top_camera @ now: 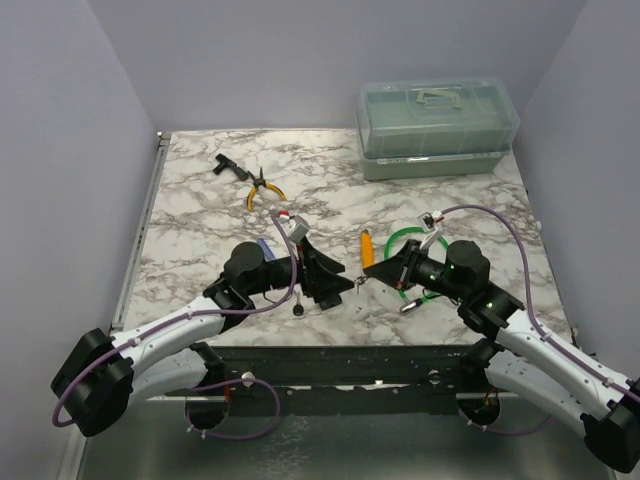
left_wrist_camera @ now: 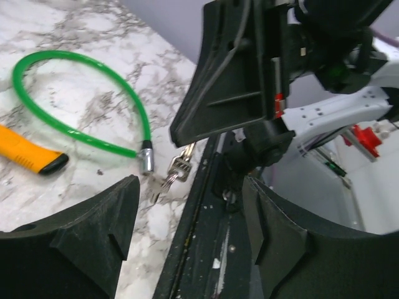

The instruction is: Unlock with the key

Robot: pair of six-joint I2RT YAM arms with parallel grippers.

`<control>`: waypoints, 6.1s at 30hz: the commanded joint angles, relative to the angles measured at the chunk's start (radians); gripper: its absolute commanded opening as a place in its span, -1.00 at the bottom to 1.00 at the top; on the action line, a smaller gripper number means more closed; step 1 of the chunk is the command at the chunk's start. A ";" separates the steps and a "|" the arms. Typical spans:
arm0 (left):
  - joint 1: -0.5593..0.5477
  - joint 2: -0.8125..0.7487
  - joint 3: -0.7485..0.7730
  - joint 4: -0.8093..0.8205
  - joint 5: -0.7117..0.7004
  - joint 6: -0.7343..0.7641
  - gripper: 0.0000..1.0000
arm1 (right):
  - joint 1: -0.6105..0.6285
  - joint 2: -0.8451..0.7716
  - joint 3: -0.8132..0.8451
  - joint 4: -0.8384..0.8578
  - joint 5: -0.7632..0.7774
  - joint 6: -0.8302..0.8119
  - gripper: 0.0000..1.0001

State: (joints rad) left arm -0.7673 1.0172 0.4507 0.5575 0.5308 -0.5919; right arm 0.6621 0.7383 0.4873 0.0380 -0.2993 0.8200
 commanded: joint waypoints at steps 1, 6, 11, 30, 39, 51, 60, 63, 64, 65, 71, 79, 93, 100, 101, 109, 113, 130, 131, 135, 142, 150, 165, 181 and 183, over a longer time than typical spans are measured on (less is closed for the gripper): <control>0.005 0.021 -0.001 0.183 0.112 -0.101 0.38 | 0.007 0.018 0.045 0.035 -0.094 -0.090 -0.99; 0.005 0.090 -0.010 0.284 0.160 -0.139 0.24 | 0.007 0.029 0.057 0.061 -0.135 -0.096 -0.99; 0.004 0.120 -0.013 0.318 0.161 -0.146 0.18 | 0.007 0.029 0.050 0.089 -0.170 -0.085 -0.99; 0.005 0.172 -0.062 0.442 0.193 -0.215 -0.24 | 0.006 0.030 0.039 0.173 -0.197 -0.055 -0.99; 0.004 0.192 -0.074 0.504 0.170 -0.247 -0.83 | 0.007 0.039 0.022 0.200 -0.205 -0.041 -0.99; 0.004 0.220 -0.071 0.551 0.174 -0.269 -0.42 | 0.007 0.035 0.006 0.207 -0.210 -0.037 -0.99; 0.005 0.236 -0.066 0.566 0.179 -0.276 -0.26 | 0.007 0.036 0.005 0.206 -0.206 -0.038 -0.99; 0.005 0.240 -0.066 0.568 0.175 -0.276 -0.27 | 0.006 0.036 0.004 0.205 -0.207 -0.038 -0.99; 0.005 0.244 -0.065 0.569 0.174 -0.278 -0.30 | 0.007 0.036 0.004 0.205 -0.207 -0.038 -0.99; 0.004 0.247 -0.063 0.569 0.173 -0.280 -0.35 | 0.006 0.036 0.003 0.206 -0.207 -0.038 -0.99; 0.004 0.264 -0.052 0.576 0.167 -0.289 -0.53 | 0.007 0.030 -0.001 0.206 -0.211 -0.038 -0.99; 0.004 0.288 -0.037 0.580 0.160 -0.301 -1.00 | 0.007 0.026 -0.006 0.205 -0.222 -0.041 -0.99; 0.012 0.282 -0.047 0.593 0.190 -0.289 0.54 | 0.006 0.028 0.020 0.166 -0.210 -0.064 -0.99; 0.015 0.296 -0.042 0.602 0.196 -0.298 -0.06 | 0.007 0.037 0.020 0.173 -0.210 -0.061 -0.99; 0.016 0.298 -0.042 0.604 0.196 -0.298 -0.14 | 0.007 0.039 0.019 0.175 -0.210 -0.061 -0.99; 0.018 0.294 -0.050 0.615 0.193 -0.306 0.11 | 0.007 0.039 0.010 0.175 -0.205 -0.059 -0.99; 0.029 0.274 -0.063 0.615 0.182 -0.309 0.19 | 0.007 0.035 0.008 0.171 -0.202 -0.059 -0.99; 0.041 0.290 -0.068 0.629 0.180 -0.327 -1.00 | 0.007 0.044 0.005 0.192 -0.199 -0.052 -0.99; 0.041 0.289 -0.069 0.633 0.179 -0.330 -1.00 | 0.007 0.047 0.005 0.194 -0.198 -0.052 -0.99; 0.042 0.286 -0.070 0.634 0.173 -0.336 -1.00 | 0.007 0.054 0.016 0.162 -0.166 -0.055 -0.97; 0.058 0.285 -0.077 0.572 0.159 -0.319 -1.00 | 0.007 0.031 0.108 -0.210 0.142 -0.023 0.48; 0.063 0.252 -0.079 0.381 0.128 -0.240 -1.00 | 0.007 0.085 0.254 -0.855 0.564 0.358 0.75; 0.063 0.178 -0.091 0.086 0.056 -0.148 -1.00 | 0.007 0.328 0.210 -1.021 0.561 0.775 0.99; 0.057 0.143 -0.139 0.071 0.038 -0.149 -1.00 | 0.007 0.371 0.177 -1.004 0.710 0.868 0.79; 0.056 0.142 -0.139 0.071 0.039 -0.150 -1.00 | 0.007 0.375 0.165 -0.994 0.727 0.880 0.74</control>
State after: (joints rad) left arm -0.7082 1.1778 0.3233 0.6357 0.5896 -0.7574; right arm 0.6628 1.1233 0.6861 -0.9379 0.3157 1.6386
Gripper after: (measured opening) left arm 0.017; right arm 0.890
